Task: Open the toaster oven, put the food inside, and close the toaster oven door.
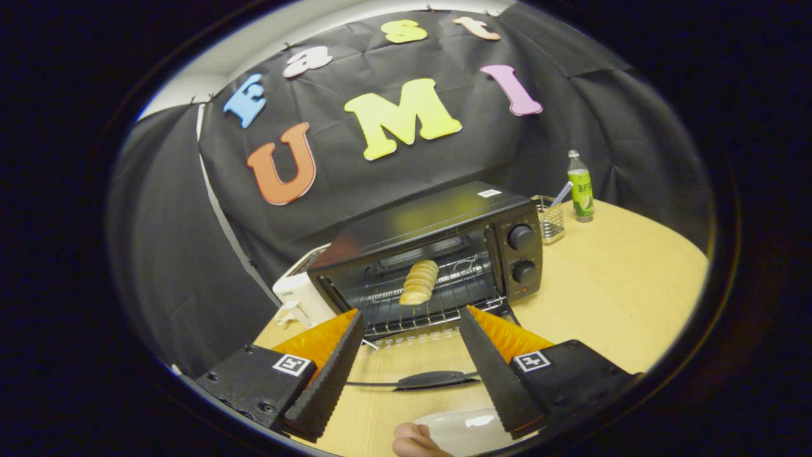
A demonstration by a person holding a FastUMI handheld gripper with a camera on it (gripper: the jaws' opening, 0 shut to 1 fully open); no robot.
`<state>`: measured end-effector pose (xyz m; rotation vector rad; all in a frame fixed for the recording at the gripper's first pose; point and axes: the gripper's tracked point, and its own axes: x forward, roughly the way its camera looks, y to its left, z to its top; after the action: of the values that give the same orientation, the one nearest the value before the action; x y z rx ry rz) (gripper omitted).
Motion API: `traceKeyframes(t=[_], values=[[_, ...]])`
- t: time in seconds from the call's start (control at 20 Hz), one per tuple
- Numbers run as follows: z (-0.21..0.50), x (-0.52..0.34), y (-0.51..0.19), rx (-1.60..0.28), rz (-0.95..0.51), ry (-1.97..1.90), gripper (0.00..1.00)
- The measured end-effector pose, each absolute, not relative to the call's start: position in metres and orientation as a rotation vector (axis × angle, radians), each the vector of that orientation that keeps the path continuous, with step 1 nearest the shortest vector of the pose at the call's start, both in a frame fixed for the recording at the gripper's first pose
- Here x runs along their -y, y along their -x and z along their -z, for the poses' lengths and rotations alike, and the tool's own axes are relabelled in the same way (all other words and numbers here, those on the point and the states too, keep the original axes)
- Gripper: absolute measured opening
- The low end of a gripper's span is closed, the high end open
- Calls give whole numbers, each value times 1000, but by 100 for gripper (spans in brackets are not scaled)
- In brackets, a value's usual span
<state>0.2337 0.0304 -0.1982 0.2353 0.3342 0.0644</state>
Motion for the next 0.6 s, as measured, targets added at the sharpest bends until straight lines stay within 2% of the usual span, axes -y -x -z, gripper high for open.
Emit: traceKeyframes(t=[0.2,0.6], values=[[222,-35,-223,-356,-71,-90,100],[308,-47,-201,-538,-61,-4,100]])
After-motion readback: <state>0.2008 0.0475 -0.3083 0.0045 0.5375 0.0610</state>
